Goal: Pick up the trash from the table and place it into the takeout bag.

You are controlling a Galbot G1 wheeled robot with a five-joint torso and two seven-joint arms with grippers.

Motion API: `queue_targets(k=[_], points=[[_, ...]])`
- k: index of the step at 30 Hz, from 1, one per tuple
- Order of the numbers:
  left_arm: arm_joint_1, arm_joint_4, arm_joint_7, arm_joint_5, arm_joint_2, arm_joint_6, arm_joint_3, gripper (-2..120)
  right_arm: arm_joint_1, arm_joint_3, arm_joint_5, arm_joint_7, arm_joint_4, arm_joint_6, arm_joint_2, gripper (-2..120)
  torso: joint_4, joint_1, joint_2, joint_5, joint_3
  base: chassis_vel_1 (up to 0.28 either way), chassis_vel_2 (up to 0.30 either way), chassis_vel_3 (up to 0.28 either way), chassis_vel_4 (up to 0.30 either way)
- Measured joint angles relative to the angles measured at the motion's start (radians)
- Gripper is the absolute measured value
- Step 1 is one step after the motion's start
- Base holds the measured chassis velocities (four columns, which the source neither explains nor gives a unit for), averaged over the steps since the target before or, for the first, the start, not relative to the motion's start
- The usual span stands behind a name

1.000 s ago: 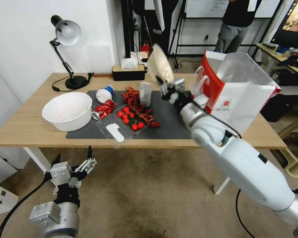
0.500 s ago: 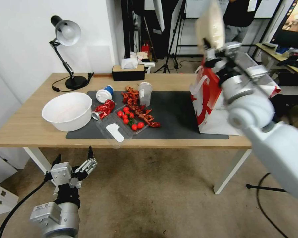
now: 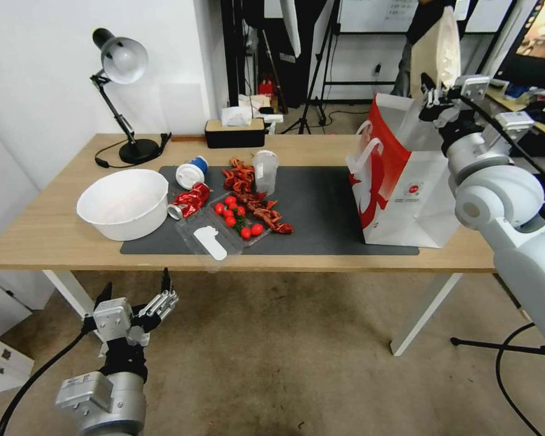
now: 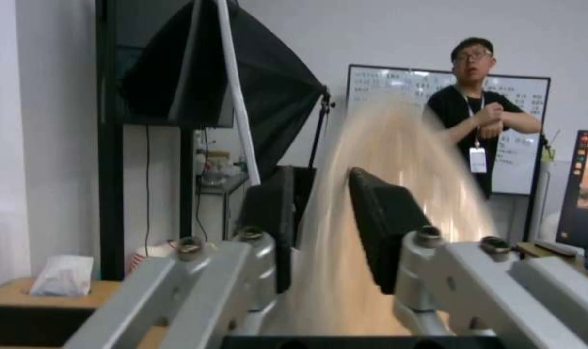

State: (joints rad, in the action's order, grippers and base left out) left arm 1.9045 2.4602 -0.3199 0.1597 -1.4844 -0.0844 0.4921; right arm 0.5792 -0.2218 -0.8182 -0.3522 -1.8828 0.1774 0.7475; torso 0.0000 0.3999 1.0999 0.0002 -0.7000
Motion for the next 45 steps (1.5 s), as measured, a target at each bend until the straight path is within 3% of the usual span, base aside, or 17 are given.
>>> queue_targets(k=[11, 13, 14, 20, 27, 29, 31, 39, 43, 45], points=[[0.008, 0.006, 0.001, -0.001, -0.001, 0.002, -0.001, 100, 0.046, -0.027, 0.033, -0.006, 0.003, 0.017, 0.010, 67, 0.0000, 0.000, 0.000, -0.0002, 0.000, 0.000, 0.000, 0.000, 0.000], [0.008, 0.006, 0.001, -0.001, -0.001, 0.002, -0.001, 100, 0.046, -0.027, 0.033, -0.006, 0.003, 0.017, 0.010, 67, 0.0000, 0.000, 0.000, -0.0002, 0.000, 0.000, 0.000, 0.000, 0.000], [0.008, 0.009, 0.001, -0.001, -0.002, 0.003, -0.001, 100, 0.062, -0.037, 0.032, -0.006, -0.016, 0.020, 0.010, 79, 0.0000, 0.000, 0.000, -0.0003, 0.000, 0.000, 0.000, 0.000, 0.000], [0.023, 0.017, 0.001, -0.005, -0.005, 0.013, -0.002, 100, 0.112, -0.072, -0.021, -0.008, -0.101, 0.015, -0.002, 98, 0.0001, 0.000, 0.000, -0.0002, 0.000, 0.000, 0.000, 0.000, 0.000], [0.031, 0.022, 0.001, -0.004, -0.002, 0.022, -0.003, 100, 0.249, -0.146, -0.057, 0.005, -0.224, 0.002, -0.035, 100, 0.0001, 0.000, 0.000, -0.0004, 0.000, 0.000, 0.000, 0.000, 0.000], [0.035, 0.023, -0.003, -0.002, 0.000, 0.029, -0.003, 100, 0.388, -0.205, -0.035, 0.026, -0.303, -0.016, -0.038, 100, -0.0001, 0.000, 0.000, 0.0002, 0.000, 0.000, 0.000, 0.000, 0.000], [0.035, 0.023, -0.003, -0.001, 0.001, 0.030, -0.003, 100, 0.417, -0.219, -0.025, 0.031, -0.321, -0.018, -0.035, 100, -0.0002, 0.000, 0.000, 0.0001, 0.000, 0.000, 0.000, 0.000, 0.000], [0.032, 0.022, -0.005, 0.001, 0.008, 0.034, -0.005, 100, 0.737, -0.325, 0.129, 0.042, -0.497, -0.030, 0.062, 100, -0.0001, 0.000, 0.000, -0.0003, 0.000, 0.000, 0.000, 0.000, 0.000], [0.031, 0.019, -0.005, 0.001, 0.010, 0.035, -0.005, 100, 0.815, -0.342, 0.176, 0.046, -0.519, -0.033, 0.098, 100, 0.0001, 0.000, 0.000, -0.0005, 0.000, 0.000, 0.000, 0.000, 0.000], [0.030, 0.014, -0.005, 0.002, 0.011, 0.038, -0.006, 100, 0.899, -0.349, 0.242, 0.055, -0.522, -0.050, 0.158, 100, -0.0001, 0.000, 0.000, -0.0001, 0.000, 0.000, 0.000, 0.000, 0.000]])
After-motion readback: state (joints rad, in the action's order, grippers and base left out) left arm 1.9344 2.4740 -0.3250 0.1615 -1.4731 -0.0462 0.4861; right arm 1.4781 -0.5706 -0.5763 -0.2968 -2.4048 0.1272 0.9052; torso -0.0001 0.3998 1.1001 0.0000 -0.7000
